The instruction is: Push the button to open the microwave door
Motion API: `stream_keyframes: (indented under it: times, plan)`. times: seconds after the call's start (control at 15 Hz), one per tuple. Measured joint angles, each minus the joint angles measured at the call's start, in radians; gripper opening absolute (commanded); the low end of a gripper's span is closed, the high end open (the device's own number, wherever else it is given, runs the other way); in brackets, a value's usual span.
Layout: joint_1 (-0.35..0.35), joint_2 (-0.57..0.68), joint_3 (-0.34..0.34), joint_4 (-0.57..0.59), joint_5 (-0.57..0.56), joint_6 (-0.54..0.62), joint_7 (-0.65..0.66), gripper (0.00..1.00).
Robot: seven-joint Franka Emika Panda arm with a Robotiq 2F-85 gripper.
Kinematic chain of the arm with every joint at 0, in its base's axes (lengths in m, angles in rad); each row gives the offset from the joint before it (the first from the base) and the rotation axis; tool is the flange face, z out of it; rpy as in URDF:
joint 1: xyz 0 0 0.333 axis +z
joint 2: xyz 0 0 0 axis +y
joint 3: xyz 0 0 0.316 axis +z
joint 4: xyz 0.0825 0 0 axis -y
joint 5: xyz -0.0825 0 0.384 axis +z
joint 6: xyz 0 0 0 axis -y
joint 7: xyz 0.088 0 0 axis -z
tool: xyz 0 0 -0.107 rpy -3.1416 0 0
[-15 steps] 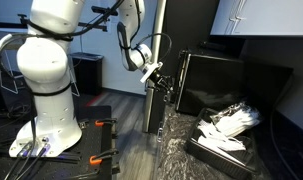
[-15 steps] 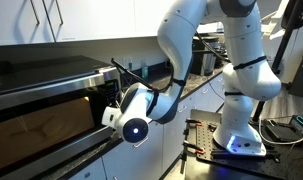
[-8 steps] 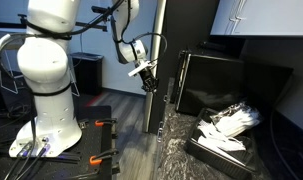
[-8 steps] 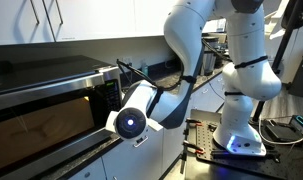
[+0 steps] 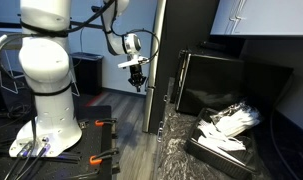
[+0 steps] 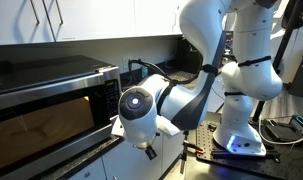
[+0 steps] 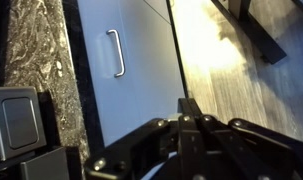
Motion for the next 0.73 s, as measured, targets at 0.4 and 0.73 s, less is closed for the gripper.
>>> stream_keyframes:
  times: [0.4,0.73]
  plan:
    - [0.045,-0.068,0.000,-0.025,0.084,0.002,-0.012,0.26]
    - [0.045,-0.070,0.000,-0.031,0.084,0.003,-0.012,0.26]
